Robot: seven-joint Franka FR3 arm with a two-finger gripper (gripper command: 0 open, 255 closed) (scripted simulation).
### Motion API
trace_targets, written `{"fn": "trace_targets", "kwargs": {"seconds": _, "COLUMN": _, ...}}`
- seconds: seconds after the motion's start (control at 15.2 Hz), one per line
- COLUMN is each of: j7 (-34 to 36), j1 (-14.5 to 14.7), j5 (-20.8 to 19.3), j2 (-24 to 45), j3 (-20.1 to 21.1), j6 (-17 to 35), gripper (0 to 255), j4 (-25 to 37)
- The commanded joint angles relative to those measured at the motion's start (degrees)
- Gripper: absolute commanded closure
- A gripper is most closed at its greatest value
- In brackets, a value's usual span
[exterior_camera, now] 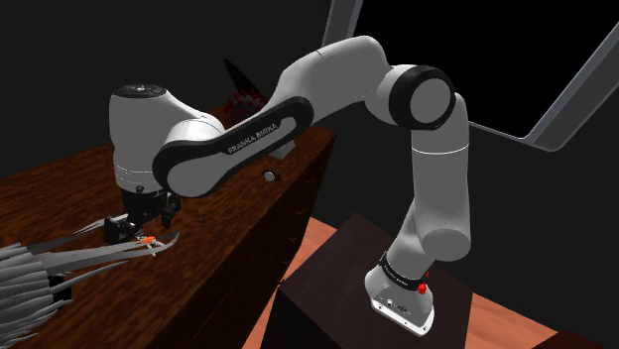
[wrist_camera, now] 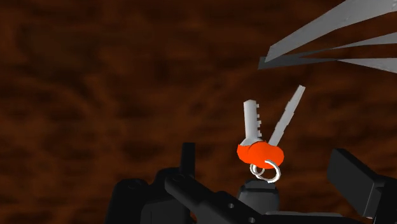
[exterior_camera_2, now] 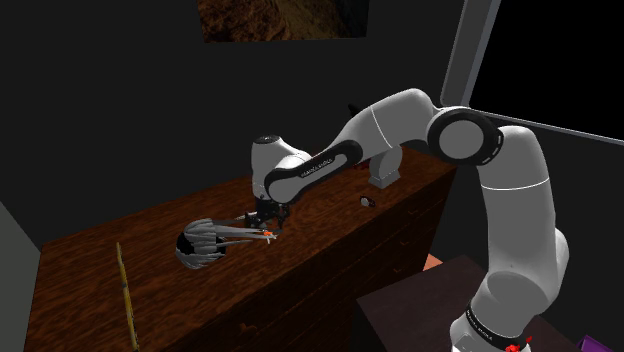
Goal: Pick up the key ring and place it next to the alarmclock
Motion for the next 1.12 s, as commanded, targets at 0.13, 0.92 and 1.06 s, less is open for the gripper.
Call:
{"fn": "trace_targets", "kwargs": {"seconds": 0.13, "j7": 0.0, "j1": 0.0, "j5": 0.0, "j2": 0.0, "j3": 0.0, "j6": 0.0, "gripper": 255, "j4": 0.0}}
{"fn": "trace_targets", "kwargs": {"seconds": 0.92, "j7": -0.7, "j1": -0.4, "j5": 1.1, "j2": -1.8, "j3": 0.7, "j6": -3.0, "gripper": 255, "j4": 1.3}}
{"fn": "trace_targets", "kwargs": {"seconds": 1.06, "j7": -0.9, "j1": -0.6, "j5": 1.6, "j2": -2.5, "j3": 0.9, "j6": -4.2, "gripper": 255, "j4": 2.0}}
